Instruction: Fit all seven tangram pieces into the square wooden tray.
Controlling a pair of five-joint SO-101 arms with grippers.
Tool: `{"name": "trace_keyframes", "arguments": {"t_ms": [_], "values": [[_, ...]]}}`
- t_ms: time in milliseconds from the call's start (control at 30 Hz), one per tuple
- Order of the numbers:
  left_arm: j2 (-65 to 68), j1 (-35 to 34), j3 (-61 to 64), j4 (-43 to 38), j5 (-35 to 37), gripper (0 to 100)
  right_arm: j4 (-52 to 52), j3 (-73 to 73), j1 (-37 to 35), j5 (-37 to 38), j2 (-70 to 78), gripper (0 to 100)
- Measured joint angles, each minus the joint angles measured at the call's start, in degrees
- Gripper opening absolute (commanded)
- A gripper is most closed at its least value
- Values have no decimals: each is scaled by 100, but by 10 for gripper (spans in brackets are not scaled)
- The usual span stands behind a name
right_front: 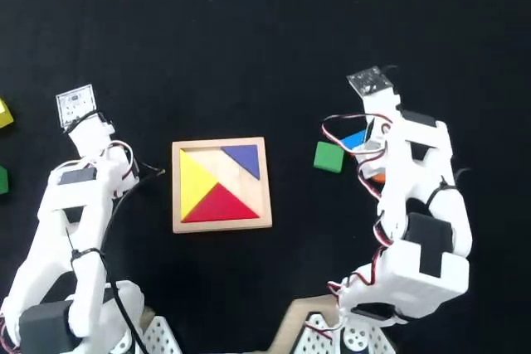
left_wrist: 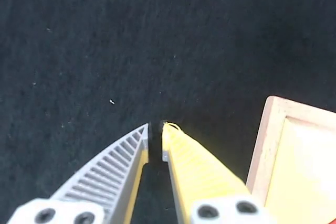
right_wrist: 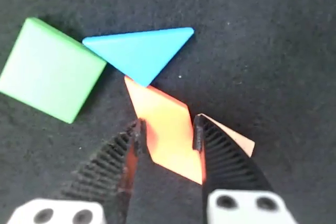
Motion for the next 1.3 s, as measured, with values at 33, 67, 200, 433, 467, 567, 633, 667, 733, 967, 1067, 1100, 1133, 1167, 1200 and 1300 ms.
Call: {"name": "trace_keyframes", "arguments": {"t_ms": [33,67,200,433,467,567,633,667,733,967,1067,1100,1133,1167,1200,1300], "values": [[0,0,0,-9,0,62,0,0,0,18,0,149],[0,0,0,-9,0,62,0,0,0,18,0,149],[0,0,0,-9,0,62,167,-9,0,18,0,150],[0,0,0,-9,0,62,360,9,-35,26,79,216],[0,0,0,-9,0,62,396,9,-62,26,79,208],[0,0,0,-9,-9,62,457,9,-97,26,88,176],[0,0,0,-9,-9,62,457,9,-114,26,88,155],[0,0,0,-9,-9,62,457,9,-114,26,88,145],[0,0,0,-9,-9,62,457,9,-114,26,88,118],[0,0,0,-9,-53,62,448,0,-105,26,88,18],[0,0,0,-9,-53,62,448,0,-105,26,88,11],[0,0,0,-9,-53,62,466,0,-105,26,79,11],[0,0,0,-9,-53,62,554,0,-105,26,35,11],[0,0,0,-9,-53,62,686,9,-114,26,-62,11],[0,0,0,-9,-53,62,826,18,-114,26,-202,11],[0,0,0,-9,-53,62,1213,18,-114,26,-923,11]]}}
